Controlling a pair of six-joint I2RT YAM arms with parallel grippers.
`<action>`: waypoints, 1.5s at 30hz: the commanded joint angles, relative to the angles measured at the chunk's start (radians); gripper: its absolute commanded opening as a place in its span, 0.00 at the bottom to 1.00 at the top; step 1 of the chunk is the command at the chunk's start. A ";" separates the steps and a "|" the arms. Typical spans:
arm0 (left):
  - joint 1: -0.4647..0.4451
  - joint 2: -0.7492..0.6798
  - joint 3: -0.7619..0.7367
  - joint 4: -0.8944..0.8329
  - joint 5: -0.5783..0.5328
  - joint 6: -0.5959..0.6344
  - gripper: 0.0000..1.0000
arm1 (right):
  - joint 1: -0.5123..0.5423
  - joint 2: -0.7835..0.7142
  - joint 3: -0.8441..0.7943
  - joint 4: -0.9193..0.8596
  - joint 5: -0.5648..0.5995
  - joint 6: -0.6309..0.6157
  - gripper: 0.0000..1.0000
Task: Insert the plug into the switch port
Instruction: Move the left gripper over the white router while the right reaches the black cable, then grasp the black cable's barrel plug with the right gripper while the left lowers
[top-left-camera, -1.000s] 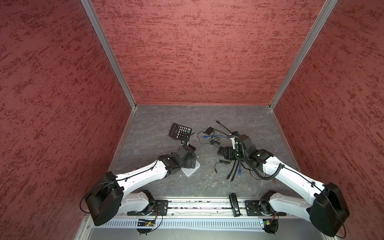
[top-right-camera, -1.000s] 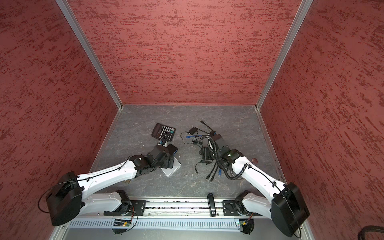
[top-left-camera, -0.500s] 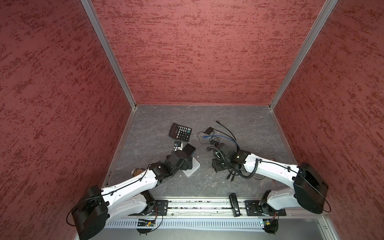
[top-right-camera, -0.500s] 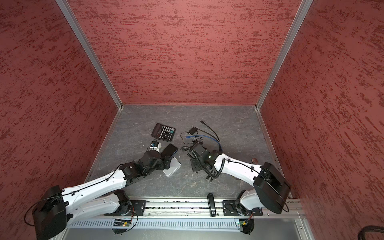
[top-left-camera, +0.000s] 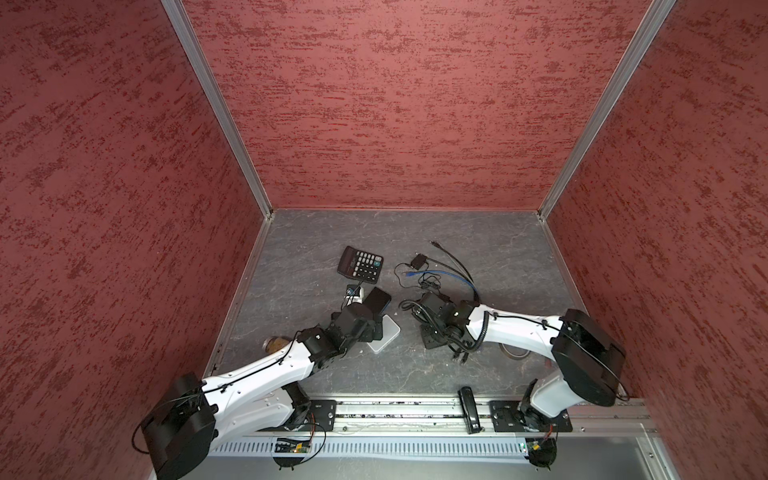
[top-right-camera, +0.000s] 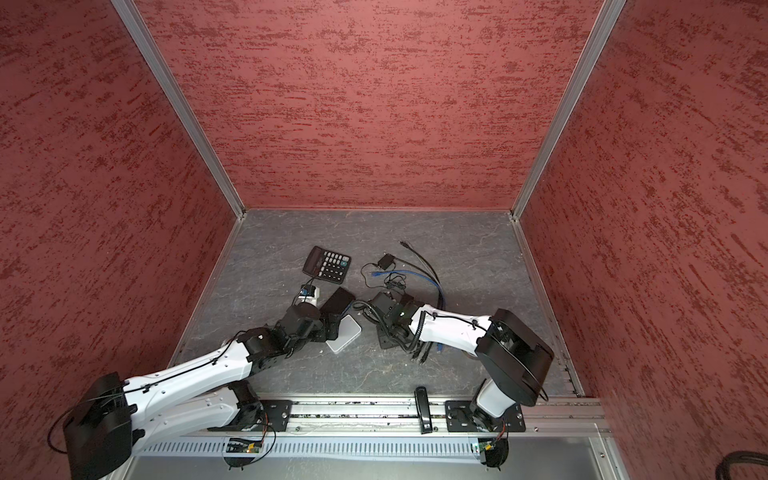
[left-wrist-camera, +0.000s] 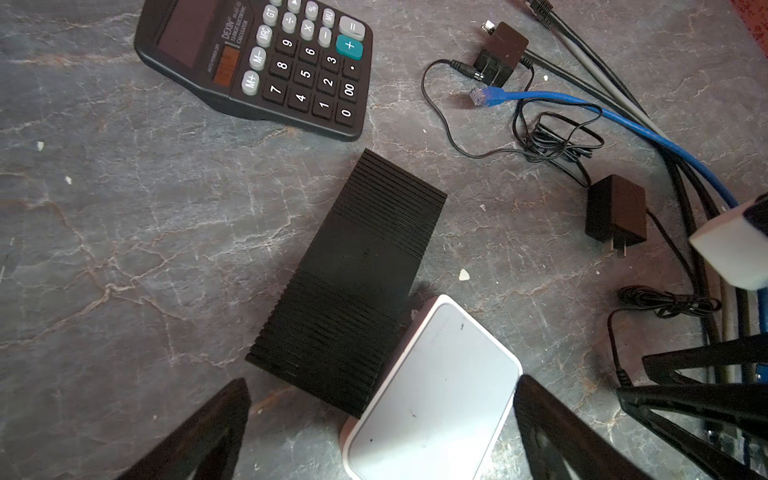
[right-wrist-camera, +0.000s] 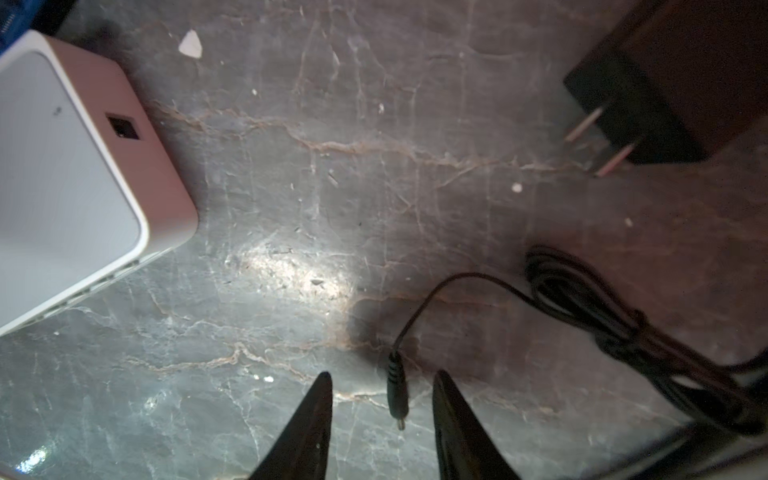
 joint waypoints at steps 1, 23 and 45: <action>-0.002 -0.012 -0.017 0.034 -0.009 0.002 1.00 | 0.006 0.017 0.027 -0.011 0.036 0.037 0.37; -0.002 -0.024 -0.034 0.048 -0.002 0.013 1.00 | 0.006 0.049 0.007 0.022 0.044 0.077 0.00; -0.018 0.071 0.149 -0.212 0.165 0.075 1.00 | -0.101 -0.172 -0.109 0.478 0.042 0.190 0.00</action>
